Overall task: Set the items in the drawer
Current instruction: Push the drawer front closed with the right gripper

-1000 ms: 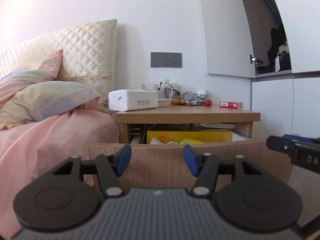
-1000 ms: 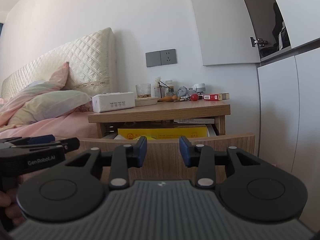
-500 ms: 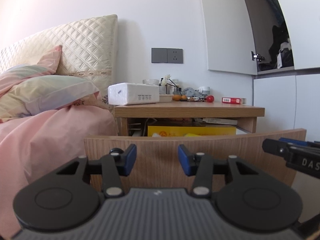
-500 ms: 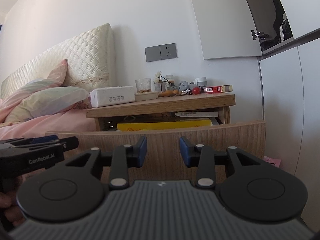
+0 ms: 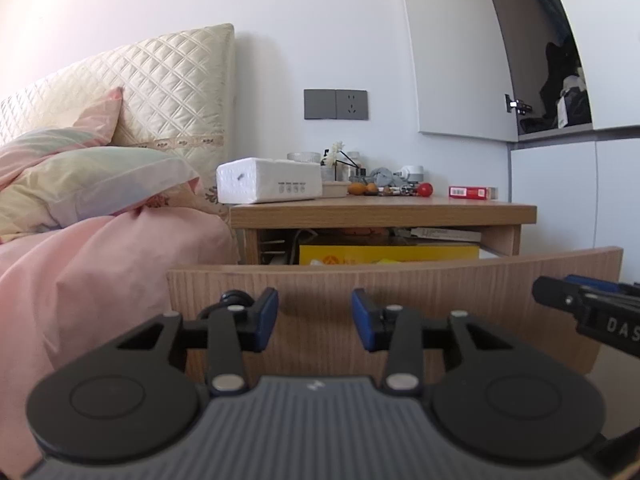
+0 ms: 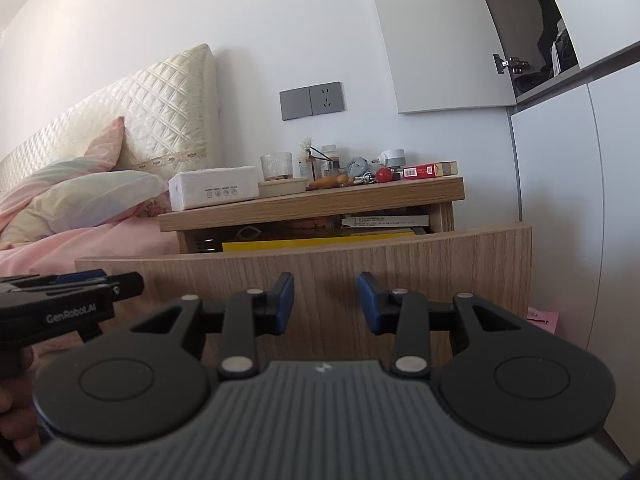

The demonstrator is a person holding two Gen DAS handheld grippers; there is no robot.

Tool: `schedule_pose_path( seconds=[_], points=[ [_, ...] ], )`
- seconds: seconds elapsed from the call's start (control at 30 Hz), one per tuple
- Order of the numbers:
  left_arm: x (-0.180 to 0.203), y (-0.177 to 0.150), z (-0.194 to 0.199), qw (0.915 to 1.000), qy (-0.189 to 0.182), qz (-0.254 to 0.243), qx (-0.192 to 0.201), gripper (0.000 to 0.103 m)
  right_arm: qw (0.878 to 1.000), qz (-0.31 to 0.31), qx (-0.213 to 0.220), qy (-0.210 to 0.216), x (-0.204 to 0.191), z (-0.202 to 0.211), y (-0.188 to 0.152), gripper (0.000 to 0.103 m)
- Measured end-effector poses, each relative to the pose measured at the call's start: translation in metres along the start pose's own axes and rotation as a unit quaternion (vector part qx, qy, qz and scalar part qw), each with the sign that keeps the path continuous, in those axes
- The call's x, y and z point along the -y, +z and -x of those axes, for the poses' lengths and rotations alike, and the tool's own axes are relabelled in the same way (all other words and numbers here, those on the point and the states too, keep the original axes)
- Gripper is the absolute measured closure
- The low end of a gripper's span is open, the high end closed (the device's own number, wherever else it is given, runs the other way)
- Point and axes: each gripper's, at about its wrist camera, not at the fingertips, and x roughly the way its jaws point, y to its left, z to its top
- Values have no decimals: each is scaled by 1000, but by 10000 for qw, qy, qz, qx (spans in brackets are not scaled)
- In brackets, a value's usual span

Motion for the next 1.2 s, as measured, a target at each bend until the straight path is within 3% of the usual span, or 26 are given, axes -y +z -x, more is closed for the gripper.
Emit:
schedule_pose_path(
  seconds=[1.2],
  points=[
    [5,1,-37,9999,1,127,94,63,9994,-338,47,-67,16,-37,-3,64]
  ],
)
